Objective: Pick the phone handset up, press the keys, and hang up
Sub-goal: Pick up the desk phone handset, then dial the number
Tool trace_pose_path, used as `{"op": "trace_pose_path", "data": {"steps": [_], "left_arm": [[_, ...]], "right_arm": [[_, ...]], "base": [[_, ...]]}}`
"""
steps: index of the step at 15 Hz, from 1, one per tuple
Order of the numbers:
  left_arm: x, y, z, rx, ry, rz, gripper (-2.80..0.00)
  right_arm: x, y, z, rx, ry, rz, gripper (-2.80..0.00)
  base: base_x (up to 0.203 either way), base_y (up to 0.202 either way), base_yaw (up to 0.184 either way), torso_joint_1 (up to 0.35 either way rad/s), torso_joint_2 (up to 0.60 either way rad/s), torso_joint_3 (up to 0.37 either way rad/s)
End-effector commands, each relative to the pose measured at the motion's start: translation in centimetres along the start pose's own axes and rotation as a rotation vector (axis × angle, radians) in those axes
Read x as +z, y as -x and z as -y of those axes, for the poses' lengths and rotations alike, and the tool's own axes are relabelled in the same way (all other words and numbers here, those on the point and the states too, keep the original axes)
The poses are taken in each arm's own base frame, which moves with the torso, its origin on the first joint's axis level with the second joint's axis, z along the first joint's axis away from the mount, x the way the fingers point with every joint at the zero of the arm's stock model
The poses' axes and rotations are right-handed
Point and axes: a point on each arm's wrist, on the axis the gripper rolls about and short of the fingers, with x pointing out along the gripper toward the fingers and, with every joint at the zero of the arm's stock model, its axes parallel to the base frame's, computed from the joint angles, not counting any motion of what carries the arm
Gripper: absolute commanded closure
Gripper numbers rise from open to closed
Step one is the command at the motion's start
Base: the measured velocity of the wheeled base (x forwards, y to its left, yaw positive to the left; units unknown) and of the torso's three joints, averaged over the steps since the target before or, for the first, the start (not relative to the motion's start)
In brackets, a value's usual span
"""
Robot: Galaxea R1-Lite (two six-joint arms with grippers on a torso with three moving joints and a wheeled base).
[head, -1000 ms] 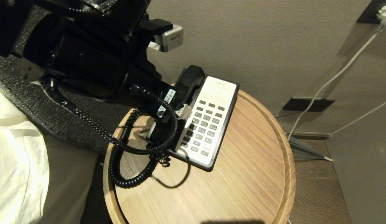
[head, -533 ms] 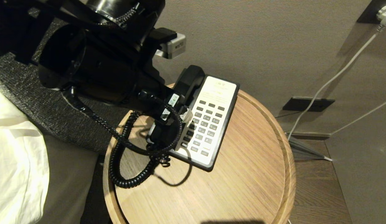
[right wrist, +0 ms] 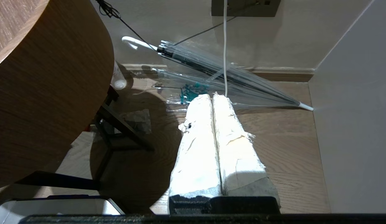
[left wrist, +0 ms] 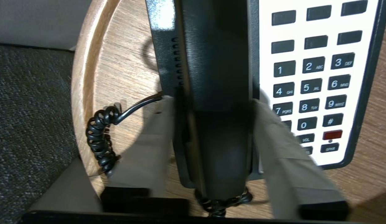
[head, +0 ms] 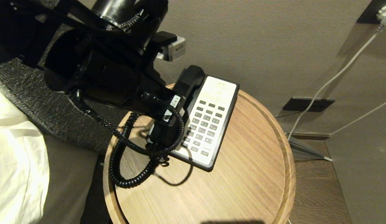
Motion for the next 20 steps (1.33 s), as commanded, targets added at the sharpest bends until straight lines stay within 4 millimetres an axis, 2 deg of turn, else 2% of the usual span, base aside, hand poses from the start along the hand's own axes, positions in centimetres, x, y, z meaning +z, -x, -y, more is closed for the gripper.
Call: {"op": "trace_pose_path", "data": {"steps": [1, 4, 7, 11, 14, 20], "left_arm": [[-0.1, 0.1, 0.0, 0.002, 0.022, -0.006, 0.00], [-0.4, 0.9, 0.0, -0.001, 0.070, 0.000, 0.00], [0.4, 2.8, -0.7, 0.041, 0.093, 0.074, 0.00], [0.0, 4.8, -1.1, 0.032, 0.164, 0.117, 0.00], [-0.7, 8.4, -1.3, 0.008, 0.247, 0.185, 0.00], [-3.1, 14.1, -3.5, -0.027, 0.468, 0.302, 0.00]], "right_arm": [[-0.6, -0.1, 0.0, -0.001, 0.000, -0.020, 0.00], [-0.6, -0.1, 0.0, 0.000, 0.000, -0.020, 0.00], [-0.6, -0.1, 0.0, 0.000, 0.000, -0.020, 0.00], [-0.6, -0.1, 0.0, 0.000, 0.000, -0.020, 0.00], [-0.6, -0.1, 0.0, 0.000, 0.000, -0.020, 0.00], [-0.6, -0.1, 0.0, 0.000, 0.000, -0.020, 0.00]], "base": [[0.000, 0.000, 0.000, 0.000, 0.00, 0.000], [0.000, 0.000, 0.000, 0.000, 0.00, 0.000], [0.000, 0.000, 0.000, 0.000, 0.00, 0.000], [0.000, 0.000, 0.000, 0.000, 0.00, 0.000], [0.000, 0.000, 0.000, 0.000, 0.00, 0.000], [0.000, 0.000, 0.000, 0.000, 0.00, 0.000]]}}
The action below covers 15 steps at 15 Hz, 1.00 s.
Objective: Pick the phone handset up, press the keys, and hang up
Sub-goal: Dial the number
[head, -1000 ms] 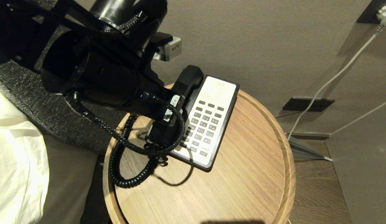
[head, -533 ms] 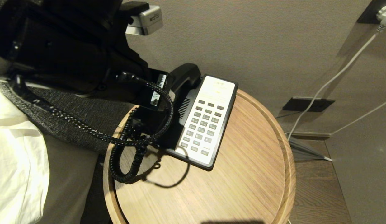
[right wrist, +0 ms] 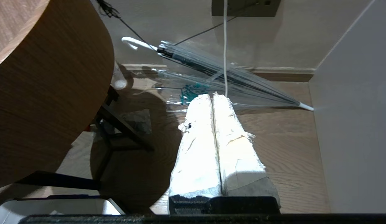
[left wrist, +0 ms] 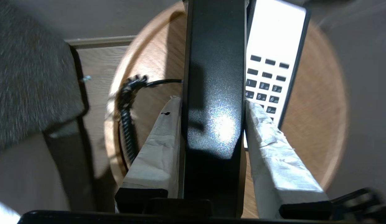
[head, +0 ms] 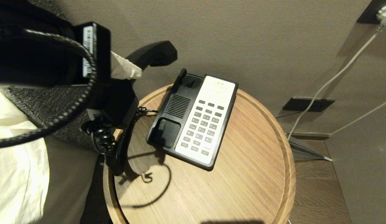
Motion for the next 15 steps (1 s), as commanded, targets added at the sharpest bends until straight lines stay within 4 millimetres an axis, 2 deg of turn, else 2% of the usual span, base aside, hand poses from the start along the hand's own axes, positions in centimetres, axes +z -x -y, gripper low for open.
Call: {"op": "trace_pose_path", "data": {"steps": [1, 5, 10, 11, 13, 15], "left_arm": [[-0.2, 3.5, -1.8, -0.022, 0.111, 0.055, 0.00], [-2.2, 7.2, -4.5, -0.071, 0.311, 0.155, 0.00], [-5.3, 9.2, -6.8, -0.159, 0.431, 0.293, 0.00], [-5.5, 9.4, -7.0, -0.178, 0.447, 0.312, 0.00], [-5.7, 9.3, -7.0, -0.209, 0.463, 0.335, 0.00], [-5.5, 10.1, -7.3, -0.238, 0.478, 0.372, 0.00]], "right_arm": [[-0.6, -0.1, 0.0, 0.000, 0.000, -0.020, 0.00], [-0.6, -0.1, 0.0, 0.006, 0.013, -0.021, 0.00], [-0.2, -0.1, 0.0, 0.010, 0.017, -0.003, 0.00], [0.8, 0.2, 0.0, 0.018, 0.016, 0.027, 0.00], [4.2, 1.8, -0.2, 0.066, 0.016, 0.065, 0.00], [8.0, 4.9, -0.4, 0.143, 0.015, 0.080, 0.00]], "base": [[0.000, 0.000, 0.000, 0.000, 0.00, 0.000], [0.000, 0.000, 0.000, 0.000, 0.00, 0.000], [0.000, 0.000, 0.000, 0.000, 0.00, 0.000], [0.000, 0.000, 0.000, 0.000, 0.00, 0.000], [0.000, 0.000, 0.000, 0.000, 0.00, 0.000], [0.000, 0.000, 0.000, 0.000, 0.00, 0.000]]}}
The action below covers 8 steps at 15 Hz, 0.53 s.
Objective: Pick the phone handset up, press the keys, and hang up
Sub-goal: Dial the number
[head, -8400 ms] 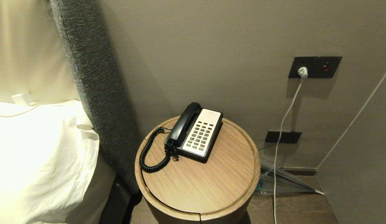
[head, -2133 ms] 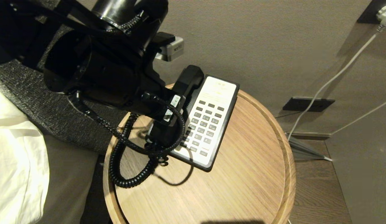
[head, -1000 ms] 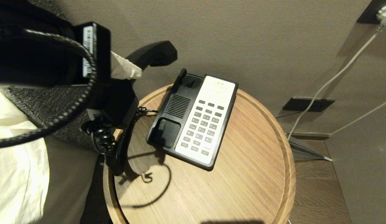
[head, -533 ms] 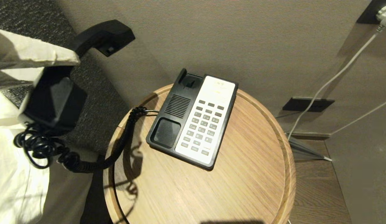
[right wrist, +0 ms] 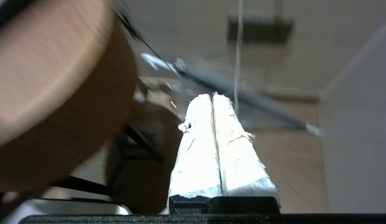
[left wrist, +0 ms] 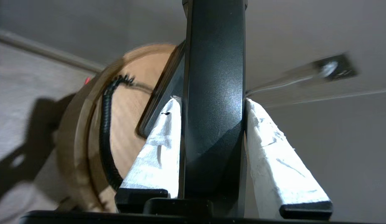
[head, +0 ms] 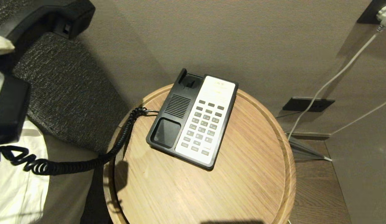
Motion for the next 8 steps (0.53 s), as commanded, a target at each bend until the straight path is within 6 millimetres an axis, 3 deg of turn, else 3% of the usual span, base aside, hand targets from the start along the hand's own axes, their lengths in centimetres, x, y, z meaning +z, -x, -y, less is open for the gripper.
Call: {"op": "trace_pose_path", "data": {"steps": [1, 2, 4, 6, 8], "left_arm": [[0.6, 1.3, -0.3, -0.034, 0.031, 0.030, 0.00], [0.7, 1.5, -0.4, -0.032, 0.051, 0.047, 0.00], [0.6, 2.1, -0.8, -0.042, 0.105, 0.055, 0.00], [0.3, 2.4, -1.2, -0.051, 0.111, 0.047, 0.00], [-0.4, 2.9, -2.1, -0.033, 0.102, 0.040, 0.00]], "right_arm": [[4.2, 3.6, -0.6, 0.101, -0.020, 0.005, 0.00], [5.9, 4.9, -0.9, 0.157, -0.054, 0.009, 0.00], [8.9, 4.1, -0.9, 0.191, -0.112, -0.027, 0.00], [12.2, -0.5, -0.5, 0.226, -0.173, -0.169, 0.00], [14.2, -7.0, 0.1, 0.266, -0.182, -0.312, 0.00]], "base": [[0.000, 0.000, 0.000, 0.000, 0.00, 0.000], [0.000, 0.000, 0.000, 0.000, 0.00, 0.000], [0.000, 0.000, 0.000, 0.000, 0.00, 0.000], [0.000, 0.000, 0.000, 0.000, 0.00, 0.000], [0.000, 0.000, 0.000, 0.000, 0.00, 0.000]]}}
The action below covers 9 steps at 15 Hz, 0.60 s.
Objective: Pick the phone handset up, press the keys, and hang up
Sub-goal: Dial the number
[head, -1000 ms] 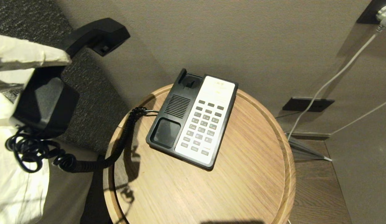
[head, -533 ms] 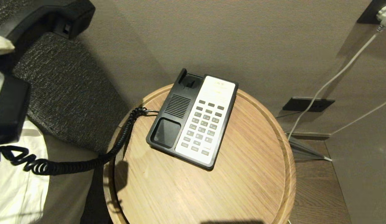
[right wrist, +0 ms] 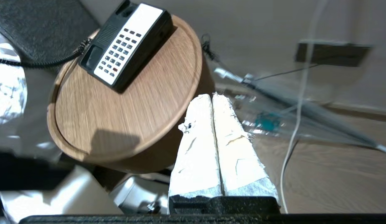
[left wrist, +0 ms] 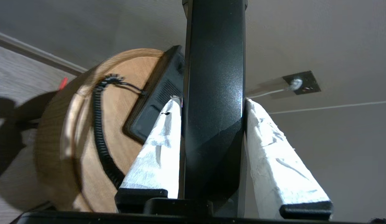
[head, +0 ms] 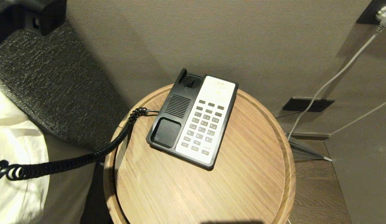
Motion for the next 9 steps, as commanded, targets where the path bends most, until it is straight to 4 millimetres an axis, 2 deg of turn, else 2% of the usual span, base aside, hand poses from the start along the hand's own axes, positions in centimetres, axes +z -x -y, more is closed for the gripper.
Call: {"op": "trace_pose_path", "data": {"steps": [1, 3, 5, 6, 9], "left_arm": [[-0.6, 1.0, -1.0, -0.008, -0.004, -0.013, 0.00], [-0.7, 1.9, -1.3, -0.079, 0.007, -0.058, 0.00], [-1.0, 2.3, -1.7, -0.069, 0.007, -0.051, 0.00], [-1.2, 2.4, -1.9, -0.068, 0.000, -0.055, 0.00], [-1.1, 2.6, -2.0, -0.076, 0.005, -0.047, 0.00]], "right_arm": [[3.6, -9.3, 3.1, 0.011, -0.068, -0.240, 0.00], [5.5, -14.7, 4.8, 0.048, -0.066, -0.302, 0.00], [7.0, -19.1, 5.3, 0.117, -0.046, -0.325, 0.00], [7.4, -21.3, 4.6, 0.179, -0.030, -0.339, 0.00], [7.4, -25.4, 1.3, 0.315, 0.004, -0.383, 0.00]], "base": [[0.000, 0.000, 0.000, 0.000, 0.00, 0.000], [0.000, 0.000, 0.000, 0.000, 0.00, 0.000], [0.000, 0.000, 0.000, 0.000, 0.00, 0.000], [0.000, 0.000, 0.000, 0.000, 0.00, 0.000], [0.000, 0.000, 0.000, 0.000, 0.00, 0.000]]}}
